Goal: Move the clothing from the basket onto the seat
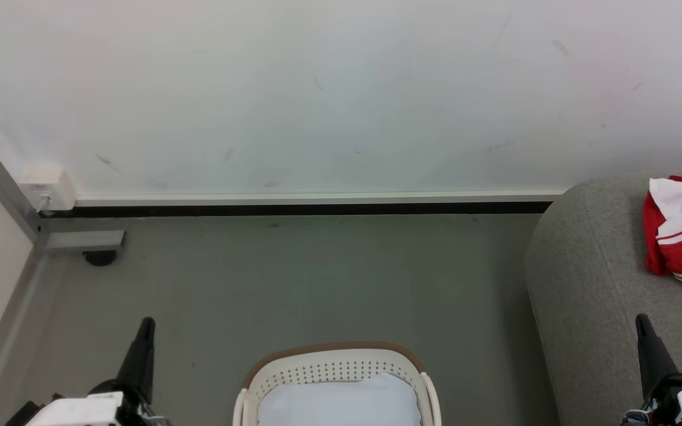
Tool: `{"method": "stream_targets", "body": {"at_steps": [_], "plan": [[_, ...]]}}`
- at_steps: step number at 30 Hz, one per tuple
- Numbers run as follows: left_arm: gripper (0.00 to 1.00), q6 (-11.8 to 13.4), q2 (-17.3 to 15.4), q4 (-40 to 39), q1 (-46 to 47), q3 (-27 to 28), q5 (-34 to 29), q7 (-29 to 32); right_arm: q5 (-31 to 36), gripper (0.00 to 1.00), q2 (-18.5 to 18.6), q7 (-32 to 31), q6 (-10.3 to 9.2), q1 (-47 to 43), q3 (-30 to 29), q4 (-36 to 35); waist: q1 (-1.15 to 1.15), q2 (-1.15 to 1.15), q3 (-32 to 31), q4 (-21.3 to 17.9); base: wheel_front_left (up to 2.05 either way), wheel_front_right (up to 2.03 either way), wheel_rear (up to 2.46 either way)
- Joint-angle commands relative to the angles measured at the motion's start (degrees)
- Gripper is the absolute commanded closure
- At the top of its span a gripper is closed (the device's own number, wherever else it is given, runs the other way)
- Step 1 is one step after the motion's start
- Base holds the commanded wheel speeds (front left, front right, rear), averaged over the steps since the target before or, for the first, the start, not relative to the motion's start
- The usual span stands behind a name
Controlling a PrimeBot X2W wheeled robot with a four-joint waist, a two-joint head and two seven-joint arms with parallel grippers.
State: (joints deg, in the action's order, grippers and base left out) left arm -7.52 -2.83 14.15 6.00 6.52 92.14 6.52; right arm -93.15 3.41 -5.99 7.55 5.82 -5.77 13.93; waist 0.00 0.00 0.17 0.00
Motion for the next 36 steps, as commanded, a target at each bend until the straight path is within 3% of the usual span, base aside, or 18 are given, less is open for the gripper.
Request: {"method": "stream_targets", "body": {"at_steps": [1,36], "plan": [[1.0,0.06,-0.12,-0.17,0.53,0.17,0.49,0.22,0.28,1.0,0.01,-0.14,-0.12,0.73,-0.17,0.14,0.0,0.0,0.0,0.0,0.0,0.0,0.0],[1.0,0.06,-0.1,-0.17,0.53,0.2,0.45,0.26,0.51,1.0,-0.2,-0.36,-0.12,0.77,-0.46,0.15,0.0,0.0,0.0,0.0,0.0,0.0,0.0]]}}
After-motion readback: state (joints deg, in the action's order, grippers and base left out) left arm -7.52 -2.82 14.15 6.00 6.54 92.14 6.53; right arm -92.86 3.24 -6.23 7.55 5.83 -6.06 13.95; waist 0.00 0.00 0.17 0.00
